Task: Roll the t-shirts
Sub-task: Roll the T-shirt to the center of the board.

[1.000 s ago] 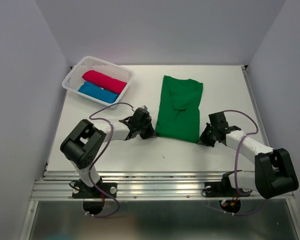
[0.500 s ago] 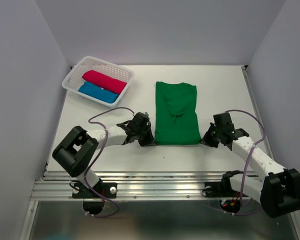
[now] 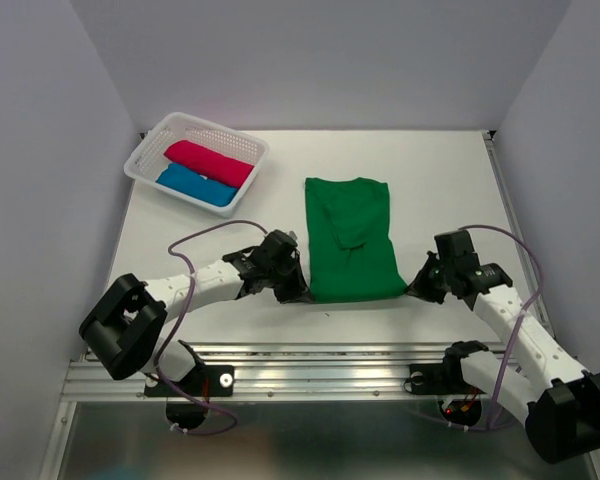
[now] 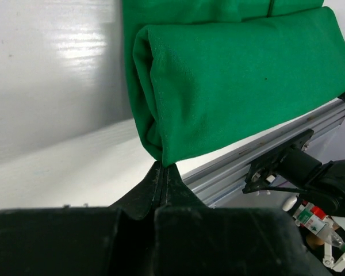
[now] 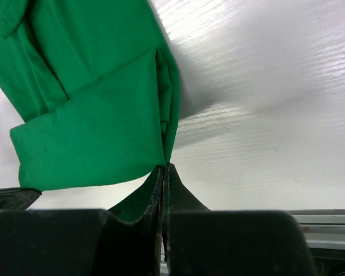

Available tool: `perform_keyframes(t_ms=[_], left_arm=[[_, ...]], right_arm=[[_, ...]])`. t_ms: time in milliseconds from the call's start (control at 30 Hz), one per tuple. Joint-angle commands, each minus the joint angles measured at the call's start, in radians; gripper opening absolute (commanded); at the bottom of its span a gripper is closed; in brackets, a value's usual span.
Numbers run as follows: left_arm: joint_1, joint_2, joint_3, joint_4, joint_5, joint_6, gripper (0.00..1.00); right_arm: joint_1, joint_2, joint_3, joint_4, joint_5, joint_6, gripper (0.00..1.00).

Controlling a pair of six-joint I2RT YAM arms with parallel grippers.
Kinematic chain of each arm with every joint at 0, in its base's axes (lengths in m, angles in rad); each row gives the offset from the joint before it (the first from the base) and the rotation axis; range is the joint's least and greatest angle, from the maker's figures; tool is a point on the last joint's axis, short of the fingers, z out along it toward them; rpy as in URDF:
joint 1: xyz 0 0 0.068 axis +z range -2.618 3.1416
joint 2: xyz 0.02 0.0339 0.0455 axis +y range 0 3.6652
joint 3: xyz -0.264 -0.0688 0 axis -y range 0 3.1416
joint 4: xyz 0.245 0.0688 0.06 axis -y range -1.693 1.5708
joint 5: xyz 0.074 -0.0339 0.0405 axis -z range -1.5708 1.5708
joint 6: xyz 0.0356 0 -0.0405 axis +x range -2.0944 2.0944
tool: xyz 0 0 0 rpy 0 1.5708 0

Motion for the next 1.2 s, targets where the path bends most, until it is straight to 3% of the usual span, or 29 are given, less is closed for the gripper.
perform_keyframes(t_ms=[0, 500, 1167], left_arm=[[-0.003, -0.036, 0.01, -0.083, 0.015, -0.029, 0.0], [0.014, 0.048, 0.177, -0.235, 0.042, -0.066, 0.0], [0.119, 0.181, 0.376, -0.358, 0.022, 0.001, 0.0]], right_arm=[[0.008, -0.008, 0.075, -0.048, 0.018, -0.019, 0.01], [0.008, 0.096, 0.17, -0.03, 0.052, -0.045, 0.01], [0.008, 0.278, 0.268, 0.045, 0.099, -0.079, 0.01]])
